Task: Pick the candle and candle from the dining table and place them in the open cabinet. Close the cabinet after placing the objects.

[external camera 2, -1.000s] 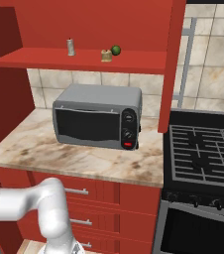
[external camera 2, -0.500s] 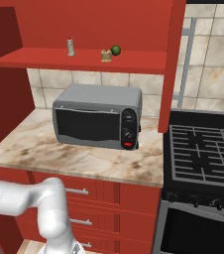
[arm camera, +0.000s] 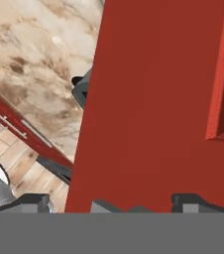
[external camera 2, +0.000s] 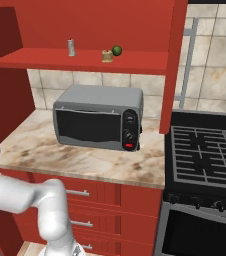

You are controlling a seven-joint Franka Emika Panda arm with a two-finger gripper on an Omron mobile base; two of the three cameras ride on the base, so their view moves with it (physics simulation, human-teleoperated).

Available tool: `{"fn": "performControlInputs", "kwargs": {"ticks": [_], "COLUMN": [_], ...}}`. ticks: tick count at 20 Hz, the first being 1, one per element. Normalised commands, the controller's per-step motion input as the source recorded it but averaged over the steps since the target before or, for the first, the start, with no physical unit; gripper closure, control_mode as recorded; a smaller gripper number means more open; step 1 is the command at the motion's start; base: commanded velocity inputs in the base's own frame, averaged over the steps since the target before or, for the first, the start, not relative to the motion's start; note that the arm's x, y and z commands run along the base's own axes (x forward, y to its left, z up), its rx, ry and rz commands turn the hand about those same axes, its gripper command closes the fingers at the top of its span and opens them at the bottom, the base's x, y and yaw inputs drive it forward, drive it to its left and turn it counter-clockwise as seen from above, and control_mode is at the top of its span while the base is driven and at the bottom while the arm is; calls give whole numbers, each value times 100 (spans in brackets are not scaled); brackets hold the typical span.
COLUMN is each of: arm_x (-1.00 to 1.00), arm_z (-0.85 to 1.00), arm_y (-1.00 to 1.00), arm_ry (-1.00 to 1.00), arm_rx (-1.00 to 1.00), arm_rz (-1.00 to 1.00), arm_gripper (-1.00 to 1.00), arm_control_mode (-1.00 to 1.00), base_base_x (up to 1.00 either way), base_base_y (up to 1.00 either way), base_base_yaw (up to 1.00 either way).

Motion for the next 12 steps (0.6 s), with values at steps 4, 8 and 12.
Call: {"fn": "performControlInputs", "kwargs": {"ticks": [4,8,12], "arm_x": [26,53,92], "arm_z": [0,0,-4], "arm_y": [-94,-91,-80], "arm_ry": [-2,-11,-16], "arm_rx": [18,14,13], "arm_rz": [0,0,3], "arm_gripper": [-100,-100,-100], "arm_control_mode": [-100,-100,-100], "base_base_x": [0,0,0], "base_base_y": [0,0,0], "base_base_yaw": [0,0,0]}}
